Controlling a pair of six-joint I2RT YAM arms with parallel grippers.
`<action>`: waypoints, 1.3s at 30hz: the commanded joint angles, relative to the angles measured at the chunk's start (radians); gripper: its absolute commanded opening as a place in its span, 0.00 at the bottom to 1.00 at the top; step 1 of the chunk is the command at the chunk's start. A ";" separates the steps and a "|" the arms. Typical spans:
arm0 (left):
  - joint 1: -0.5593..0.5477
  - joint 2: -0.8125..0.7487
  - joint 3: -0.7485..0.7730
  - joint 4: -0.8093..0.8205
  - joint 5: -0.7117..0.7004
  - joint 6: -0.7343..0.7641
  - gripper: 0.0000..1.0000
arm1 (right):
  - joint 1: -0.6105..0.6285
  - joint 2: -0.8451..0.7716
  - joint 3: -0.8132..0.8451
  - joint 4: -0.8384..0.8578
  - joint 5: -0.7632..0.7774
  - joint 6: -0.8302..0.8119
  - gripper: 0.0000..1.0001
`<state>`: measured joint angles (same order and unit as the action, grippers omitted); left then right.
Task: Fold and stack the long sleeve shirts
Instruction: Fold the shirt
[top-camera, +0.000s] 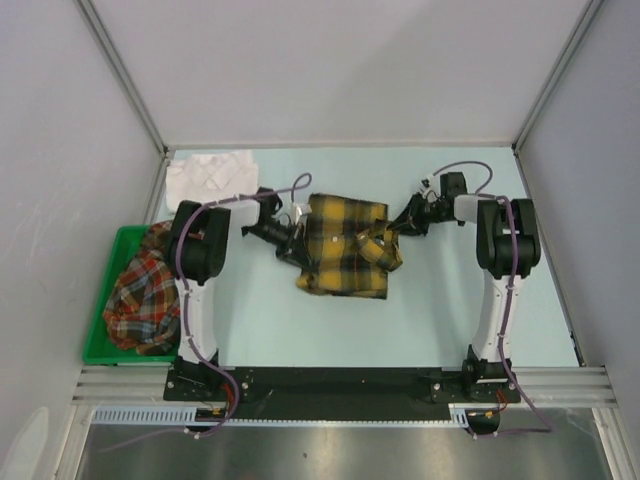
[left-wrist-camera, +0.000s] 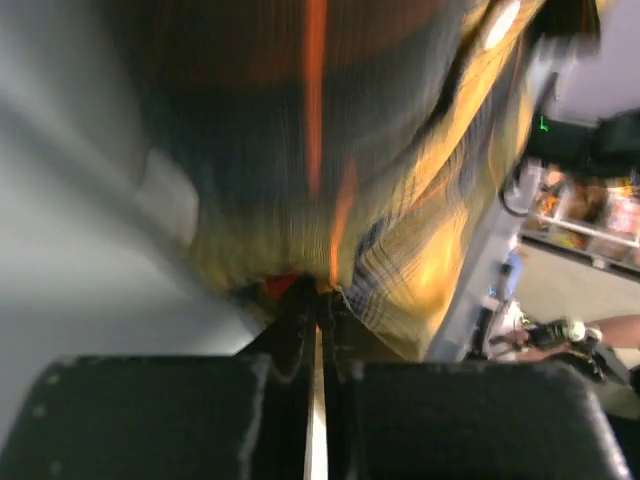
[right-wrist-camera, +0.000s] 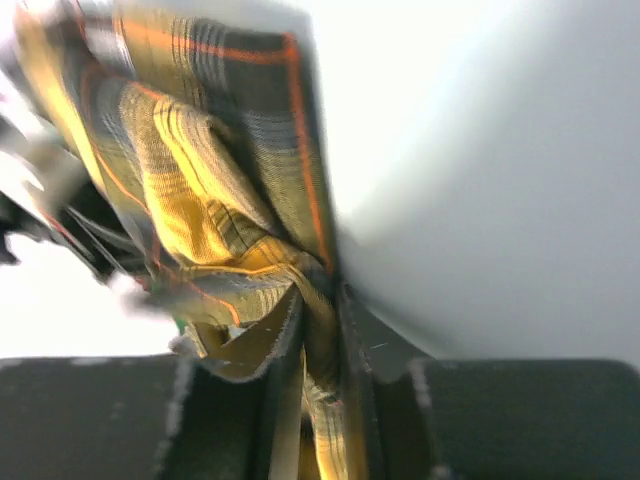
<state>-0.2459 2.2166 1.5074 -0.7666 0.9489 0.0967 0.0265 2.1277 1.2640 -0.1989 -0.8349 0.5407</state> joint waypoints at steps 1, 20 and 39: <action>-0.169 -0.213 -0.320 0.204 0.152 -0.088 0.01 | 0.061 0.168 0.309 -0.196 0.045 -0.246 0.29; 0.000 -0.277 0.095 -0.025 -0.116 0.173 0.67 | -0.125 -0.348 -0.001 -0.521 -0.053 -0.463 0.94; -0.050 -0.208 -0.179 -0.111 -0.096 0.287 0.12 | -0.036 -0.273 -0.303 -0.162 0.051 -0.257 0.03</action>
<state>-0.2890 2.1372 1.4811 -0.8436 0.7982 0.3527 -0.0021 1.7523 0.8139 -0.4313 -0.8391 0.3168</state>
